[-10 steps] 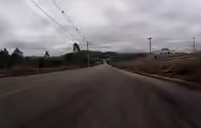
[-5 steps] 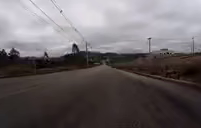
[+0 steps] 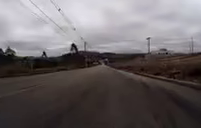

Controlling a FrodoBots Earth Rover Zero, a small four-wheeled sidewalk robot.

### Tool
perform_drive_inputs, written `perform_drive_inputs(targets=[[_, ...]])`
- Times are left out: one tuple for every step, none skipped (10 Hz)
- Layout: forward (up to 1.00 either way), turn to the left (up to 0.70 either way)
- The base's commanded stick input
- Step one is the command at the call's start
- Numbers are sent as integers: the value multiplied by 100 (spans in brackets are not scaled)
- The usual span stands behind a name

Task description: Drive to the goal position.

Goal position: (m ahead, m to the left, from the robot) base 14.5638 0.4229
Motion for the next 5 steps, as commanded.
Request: perform_drive_inputs(targets=[[70,0],[70,0],[70,0],[70,0],[70,0]])
